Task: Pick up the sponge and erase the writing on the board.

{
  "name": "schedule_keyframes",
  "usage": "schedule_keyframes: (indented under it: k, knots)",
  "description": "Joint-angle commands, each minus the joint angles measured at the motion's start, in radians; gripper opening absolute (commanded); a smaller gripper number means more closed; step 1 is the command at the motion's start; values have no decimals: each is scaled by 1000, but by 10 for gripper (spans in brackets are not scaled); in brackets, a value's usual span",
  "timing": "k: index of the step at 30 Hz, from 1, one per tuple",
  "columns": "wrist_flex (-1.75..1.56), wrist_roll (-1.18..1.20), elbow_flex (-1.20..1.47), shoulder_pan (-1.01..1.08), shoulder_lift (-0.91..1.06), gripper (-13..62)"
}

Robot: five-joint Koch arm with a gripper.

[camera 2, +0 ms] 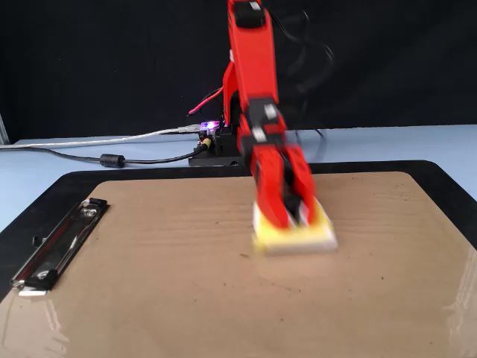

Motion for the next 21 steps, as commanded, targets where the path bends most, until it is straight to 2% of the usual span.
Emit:
schedule_keyframes:
  k: [1,3,5,7,9,10,12,16,17,19,21]
  knots:
    - [5,9,55,5,161,-78]
    - [-5,18,-29,8,61,-78]
    - [-9,44,-258,32,-160,-78]
    - [-29,92,-594,124,-433,-78]
    - [-31,120,-718,161,-532,-78]
    - [-31,130,-690,169,-512,-78]
    - [-34,130,-474,169,-360,-78]
    - [-18,130,55,181,173,-78]
    - [-14,130,94,184,215,-78]
    - [-15,130,40,186,137,-78]
    - [-23,130,-169,186,-81,-78]
